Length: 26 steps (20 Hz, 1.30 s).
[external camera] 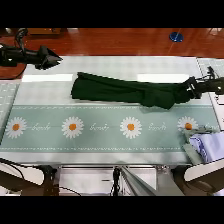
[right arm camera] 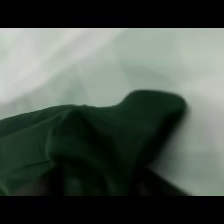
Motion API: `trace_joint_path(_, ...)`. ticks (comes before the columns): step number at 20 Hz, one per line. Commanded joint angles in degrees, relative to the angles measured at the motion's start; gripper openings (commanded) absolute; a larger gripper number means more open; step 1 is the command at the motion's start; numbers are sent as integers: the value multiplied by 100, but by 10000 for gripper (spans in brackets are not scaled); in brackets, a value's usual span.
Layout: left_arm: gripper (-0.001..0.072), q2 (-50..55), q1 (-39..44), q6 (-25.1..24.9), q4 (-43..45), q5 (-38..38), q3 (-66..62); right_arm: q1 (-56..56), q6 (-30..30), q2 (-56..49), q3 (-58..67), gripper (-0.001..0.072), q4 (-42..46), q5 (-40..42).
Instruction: Fold the shirts.
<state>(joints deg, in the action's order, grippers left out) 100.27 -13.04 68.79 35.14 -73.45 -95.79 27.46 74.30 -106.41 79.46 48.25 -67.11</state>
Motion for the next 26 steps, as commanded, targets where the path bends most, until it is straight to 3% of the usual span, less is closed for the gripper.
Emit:
trace_joint_path(1,387,-9,173,-13,-2,-57,-2,-426,-46,-251,11,159,-94,-2)
trace_joint_path(2,363,-13,205,-13,-4,-116,-2,-455,-109,-216,96,22,-186,-144)
trace_joint_path(3,349,-20,223,-11,-9,-195,-2,-452,-273,-131,188,21,-282,-389)
trace_joint_path(4,265,-26,260,-13,-11,-306,-2,-417,-354,20,321,21,-260,-691)
trace_joint_path(6,213,-63,400,-13,-11,-448,-2,-308,-339,496,490,21,-144,-1047)
trace_joint_path(7,106,-85,516,-13,-11,-514,-2,-251,-282,826,494,20,-116,-1108)
trace_joint_path(9,20,-103,855,-9,-70,-621,-2,-188,-131,1429,494,20,-39,-1255)
trace_joint_path(14,20,-85,2214,66,-153,-306,-2,-188,229,2594,494,20,339,-1683)
trace_joint_path(18,20,-72,3265,330,-170,748,-2,-192,404,3018,494,20,378,-1987)
trace_joint_path(20,21,-11,3637,601,-177,1154,-2,-199,420,3174,494,20,385,-2098)
trace_joint_path(26,21,380,4507,772,-177,1504,-2,-199,522,3628,494,20,505,-2297)
